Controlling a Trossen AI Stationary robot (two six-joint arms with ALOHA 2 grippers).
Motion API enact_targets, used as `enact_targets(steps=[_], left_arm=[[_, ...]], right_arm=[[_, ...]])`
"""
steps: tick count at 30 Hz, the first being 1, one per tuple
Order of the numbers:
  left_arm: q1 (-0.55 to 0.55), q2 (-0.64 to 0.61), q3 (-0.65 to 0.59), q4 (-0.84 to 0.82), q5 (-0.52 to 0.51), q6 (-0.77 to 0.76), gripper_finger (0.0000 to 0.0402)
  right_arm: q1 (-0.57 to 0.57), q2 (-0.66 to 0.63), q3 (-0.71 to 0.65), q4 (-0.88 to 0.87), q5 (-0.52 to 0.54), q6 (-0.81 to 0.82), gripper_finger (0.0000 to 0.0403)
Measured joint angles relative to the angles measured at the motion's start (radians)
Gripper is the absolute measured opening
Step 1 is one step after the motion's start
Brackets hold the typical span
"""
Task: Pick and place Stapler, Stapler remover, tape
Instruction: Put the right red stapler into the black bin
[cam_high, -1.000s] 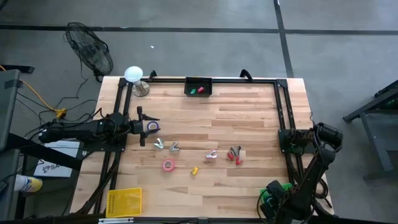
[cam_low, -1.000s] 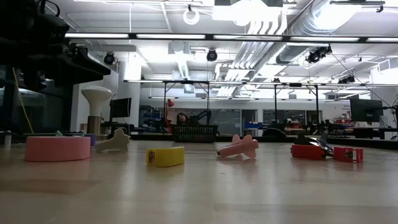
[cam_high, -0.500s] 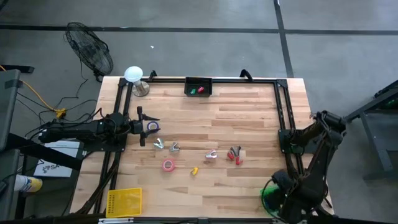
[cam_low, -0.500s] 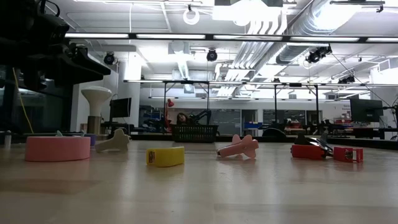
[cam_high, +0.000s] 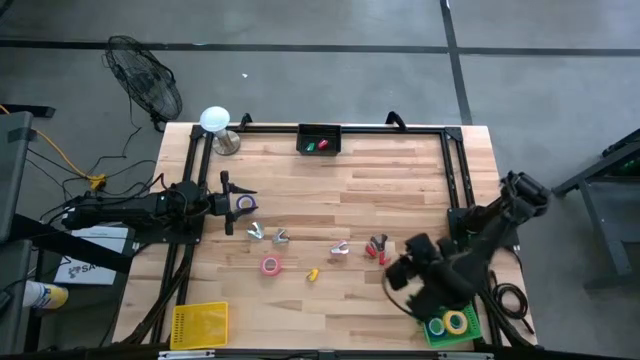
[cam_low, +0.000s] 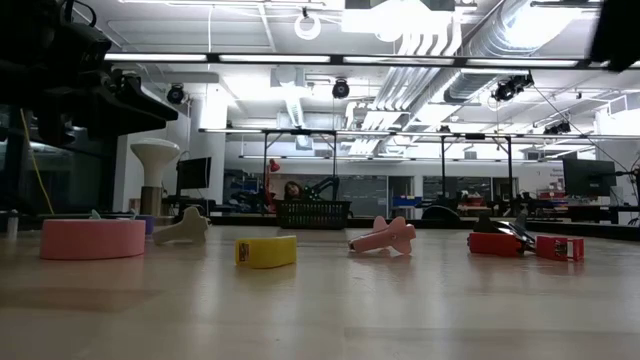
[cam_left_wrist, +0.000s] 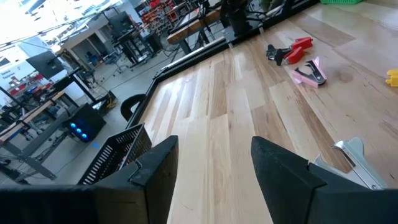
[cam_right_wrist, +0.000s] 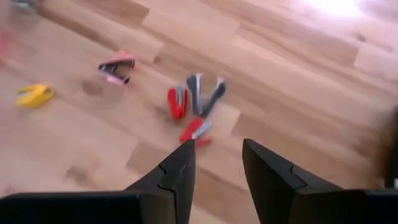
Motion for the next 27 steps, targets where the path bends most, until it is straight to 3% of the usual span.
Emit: enact_targets(steps=[11, 17, 27], left_arm=[[0.0, 0.0, 0.0, 0.0, 0.0, 0.0, 0.0197], [0.0, 0.0, 0.0, 0.0, 0.0, 0.0, 0.0197], [0.0, 0.0, 0.0, 0.0, 0.0, 0.0, 0.0197]], right_arm=[[-0.195, 0.123, 0.0, 0.059, -0.165, -0.366, 0.0138], [-0.266, 0.126, 0.0, 0.174, -0.282, -0.787, 0.0182], [-0.3, 0.126, 0.0, 0.346, -0.272, -1.664, 0.0235]])
